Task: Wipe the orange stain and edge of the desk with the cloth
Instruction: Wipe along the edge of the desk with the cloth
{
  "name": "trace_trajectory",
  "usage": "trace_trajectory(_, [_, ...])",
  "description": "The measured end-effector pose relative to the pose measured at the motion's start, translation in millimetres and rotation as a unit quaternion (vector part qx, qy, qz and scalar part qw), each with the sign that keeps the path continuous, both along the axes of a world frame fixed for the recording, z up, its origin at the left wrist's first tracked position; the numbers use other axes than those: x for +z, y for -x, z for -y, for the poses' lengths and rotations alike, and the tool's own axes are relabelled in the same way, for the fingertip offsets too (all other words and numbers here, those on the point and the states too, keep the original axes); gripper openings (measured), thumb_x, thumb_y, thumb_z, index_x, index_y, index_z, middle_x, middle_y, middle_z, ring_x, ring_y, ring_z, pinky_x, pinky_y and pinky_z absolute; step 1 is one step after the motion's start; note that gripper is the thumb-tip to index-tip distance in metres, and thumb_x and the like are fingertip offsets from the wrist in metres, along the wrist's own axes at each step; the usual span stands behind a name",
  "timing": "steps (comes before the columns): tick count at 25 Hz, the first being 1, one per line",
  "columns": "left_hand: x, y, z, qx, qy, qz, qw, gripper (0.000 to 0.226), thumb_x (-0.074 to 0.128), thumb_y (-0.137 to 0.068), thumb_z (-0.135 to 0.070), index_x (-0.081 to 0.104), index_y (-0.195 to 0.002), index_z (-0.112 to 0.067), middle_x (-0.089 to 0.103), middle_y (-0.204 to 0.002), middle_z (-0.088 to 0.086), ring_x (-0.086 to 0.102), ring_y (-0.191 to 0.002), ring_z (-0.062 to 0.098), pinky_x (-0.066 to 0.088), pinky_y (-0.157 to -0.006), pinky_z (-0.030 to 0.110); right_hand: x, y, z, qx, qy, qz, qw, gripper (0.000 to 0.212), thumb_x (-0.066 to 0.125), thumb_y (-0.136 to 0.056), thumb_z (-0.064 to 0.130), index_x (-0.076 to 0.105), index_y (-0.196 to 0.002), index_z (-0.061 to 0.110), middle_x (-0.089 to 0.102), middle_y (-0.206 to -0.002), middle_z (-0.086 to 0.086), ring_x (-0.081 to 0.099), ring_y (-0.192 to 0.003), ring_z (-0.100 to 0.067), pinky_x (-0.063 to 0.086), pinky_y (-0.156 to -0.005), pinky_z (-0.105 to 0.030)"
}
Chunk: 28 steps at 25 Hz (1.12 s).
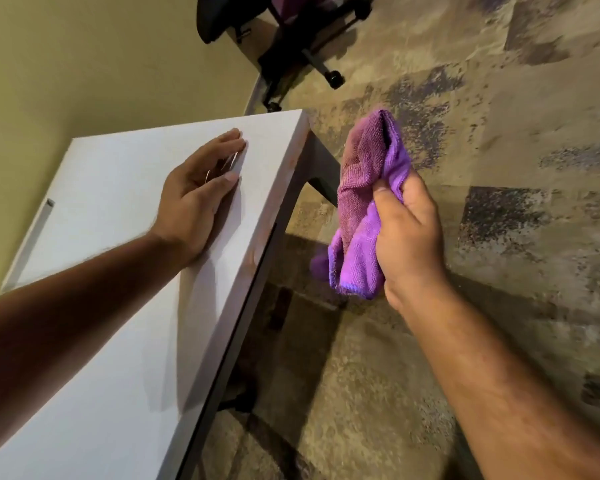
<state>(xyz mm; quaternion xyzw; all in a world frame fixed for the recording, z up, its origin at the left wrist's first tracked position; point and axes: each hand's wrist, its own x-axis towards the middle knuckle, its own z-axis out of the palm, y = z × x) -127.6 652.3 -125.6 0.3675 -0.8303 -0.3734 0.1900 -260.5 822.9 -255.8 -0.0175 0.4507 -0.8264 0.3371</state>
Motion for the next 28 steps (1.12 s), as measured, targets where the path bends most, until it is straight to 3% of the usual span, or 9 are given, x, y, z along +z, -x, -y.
trace_trajectory(4, [1.4,0.6,1.0,0.007,0.013,0.032,0.999,0.044,0.059,-0.095,-0.013,0.074,-0.132,-0.031,0.061,-0.154,-0.018,0.053,-0.146,0.003,0.043,-0.119,0.017,15.6,-0.1,33.0,-0.037,-0.082,-0.077,0.993,0.038,0.049,-0.102,0.004,0.065,-0.135,-0.001,0.072,-0.132,-0.021,0.066,-0.116,-0.020,0.053,-0.110,-0.044])
trace_trajectory(6, [-0.1,-0.8,2.0,0.011,0.019,0.033,0.999,0.044,0.059,-0.095,-0.015,0.073,-0.135,-0.029,0.061,-0.154,-0.017,0.054,-0.145,0.002,0.044,-0.116,0.015,26.1,9.3,51.7,-0.052,-0.101,-0.099,0.989,0.045,0.045,-0.103,-0.006,0.059,-0.145,0.000,0.067,-0.141,-0.020,0.063,-0.130,-0.026,0.049,-0.114,-0.037])
trace_trajectory(9, [-2.2,-2.9,5.7,0.009,0.021,0.023,0.999,0.045,0.058,-0.095,-0.009,0.073,-0.135,-0.022,0.061,-0.156,-0.010,0.054,-0.145,0.004,0.044,-0.119,0.020,50.4,9.1,75.8,-0.030,-0.107,-0.145,0.983,0.062,0.040,-0.098,-0.018,0.055,-0.153,0.009,0.061,-0.148,-0.014,0.058,-0.138,-0.023,0.040,-0.099,0.003])
trace_trajectory(11, [-3.1,-2.8,6.2,0.003,0.006,0.005,1.000,0.046,0.056,-0.094,-0.002,0.073,-0.132,-0.019,0.061,-0.157,-0.003,0.053,-0.147,0.008,0.043,-0.121,0.023,59.9,-5.8,77.6,-0.025,-0.129,-0.220,0.967,0.065,0.042,-0.097,-0.021,0.054,-0.154,0.007,0.057,-0.154,-0.015,0.055,-0.143,-0.024,0.030,-0.095,0.011])
trace_trajectory(13, [-4.2,-0.7,4.3,0.002,-0.005,-0.001,1.000,0.047,0.053,-0.092,0.004,0.073,-0.129,-0.017,0.060,-0.157,0.003,0.053,-0.149,0.012,0.042,-0.121,0.023,61.7,-14.0,71.1,-0.032,-0.138,-0.275,0.951,0.067,0.043,-0.097,-0.021,0.049,-0.158,0.007,0.052,-0.159,-0.016,0.051,-0.148,-0.026,0.034,-0.108,0.000])
trace_trajectory(15, [-4.9,1.0,4.5,0.004,-0.007,-0.003,1.000,0.050,0.050,-0.089,0.006,0.072,-0.128,-0.015,0.059,-0.157,0.007,0.052,-0.149,0.016,0.041,-0.122,0.024,61.6,-21.3,64.7,-0.033,-0.158,-0.302,0.940,0.066,0.046,-0.099,-0.018,0.046,-0.159,0.009,0.051,-0.161,-0.015,0.050,-0.149,-0.027,0.043,-0.120,-0.024])
trace_trajectory(17, [-6.2,2.7,6.2,0.000,-0.006,-0.006,1.000,0.054,0.047,-0.085,0.009,0.069,-0.131,-0.011,0.056,-0.158,0.011,0.050,-0.151,0.021,0.040,-0.126,0.029,64.3,-38.7,54.2,-0.038,-0.171,-0.308,0.935,0.065,0.048,-0.097,-0.016,0.051,-0.157,0.010,0.055,-0.156,-0.013,0.054,-0.144,-0.028,0.050,-0.117,-0.034])
trace_trajectory(22, [-4.3,6.8,1.1,0.002,-0.012,-0.005,1.000,0.059,0.047,-0.083,0.009,0.064,-0.135,-0.012,0.053,-0.157,0.011,0.045,-0.153,0.025,0.043,-0.121,0.025,57.5,-109.5,10.4,-0.019,-0.141,-0.335,0.931,0.065,0.033,-0.092,0.005,0.059,-0.152,0.008,0.060,-0.150,-0.016,0.061,-0.137,-0.032,0.056,-0.109,-0.042])
trace_trajectory(28, [-3.9,4.8,-3.6,0.017,-0.006,-0.015,1.000,0.055,0.045,-0.089,0.011,0.065,-0.140,-0.002,0.054,-0.158,0.011,0.048,-0.150,0.023,0.041,-0.121,0.022,51.2,-192.8,-40.7,0.054,-0.130,-0.348,0.927,0.055,0.040,-0.101,0.005,0.054,-0.154,0.014,0.061,-0.146,-0.011,0.063,-0.134,-0.027,0.058,-0.106,-0.040])
